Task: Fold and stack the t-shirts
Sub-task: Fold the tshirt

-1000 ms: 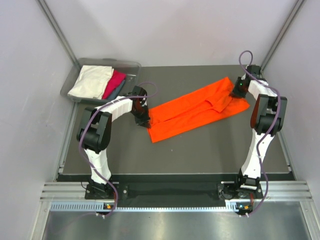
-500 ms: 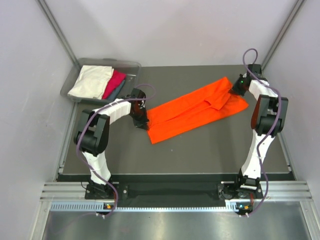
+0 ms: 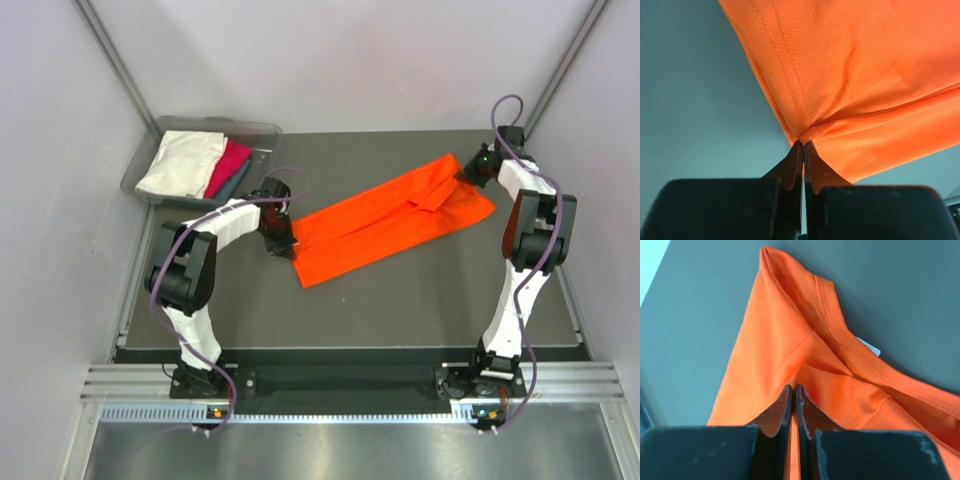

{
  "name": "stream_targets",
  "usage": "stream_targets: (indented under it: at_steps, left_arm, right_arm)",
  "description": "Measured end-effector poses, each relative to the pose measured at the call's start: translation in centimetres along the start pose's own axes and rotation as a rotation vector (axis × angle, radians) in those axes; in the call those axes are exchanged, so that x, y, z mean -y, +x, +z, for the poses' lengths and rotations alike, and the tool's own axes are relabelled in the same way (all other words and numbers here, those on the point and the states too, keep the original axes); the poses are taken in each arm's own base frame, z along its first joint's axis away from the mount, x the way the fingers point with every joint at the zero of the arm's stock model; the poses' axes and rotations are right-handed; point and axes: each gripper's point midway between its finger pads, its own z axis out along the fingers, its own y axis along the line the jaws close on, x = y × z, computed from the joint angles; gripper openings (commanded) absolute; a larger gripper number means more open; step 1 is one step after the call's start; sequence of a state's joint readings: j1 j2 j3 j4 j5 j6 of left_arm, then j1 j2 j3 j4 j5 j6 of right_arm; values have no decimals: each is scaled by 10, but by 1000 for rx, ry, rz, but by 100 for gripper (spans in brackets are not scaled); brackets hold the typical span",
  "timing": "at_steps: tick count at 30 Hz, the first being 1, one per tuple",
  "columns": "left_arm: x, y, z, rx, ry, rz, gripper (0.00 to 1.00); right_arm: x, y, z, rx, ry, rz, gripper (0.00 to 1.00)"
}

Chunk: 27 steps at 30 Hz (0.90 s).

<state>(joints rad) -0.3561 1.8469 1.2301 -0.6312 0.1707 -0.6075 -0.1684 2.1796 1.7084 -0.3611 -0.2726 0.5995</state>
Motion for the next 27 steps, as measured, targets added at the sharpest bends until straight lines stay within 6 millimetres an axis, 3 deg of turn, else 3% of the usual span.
stream_targets:
  at_steps: [11,21,23,27]
  left_arm:
    - [-1,-1,0,5,-6,0,0]
    - [-2,1,5,-7,-9,-2,0]
    - [-2,1,5,-7,-9,-2,0]
    - [-2,1,5,-7,-9,2,19]
  right_arm:
    - [-11,-8,2,30,-36,67,0]
    - [3,3,22,-4,-13,91,0]
    - [4,4,22,-6,-11,89,5]
    - [7,4,22,-6,-2,71,12]
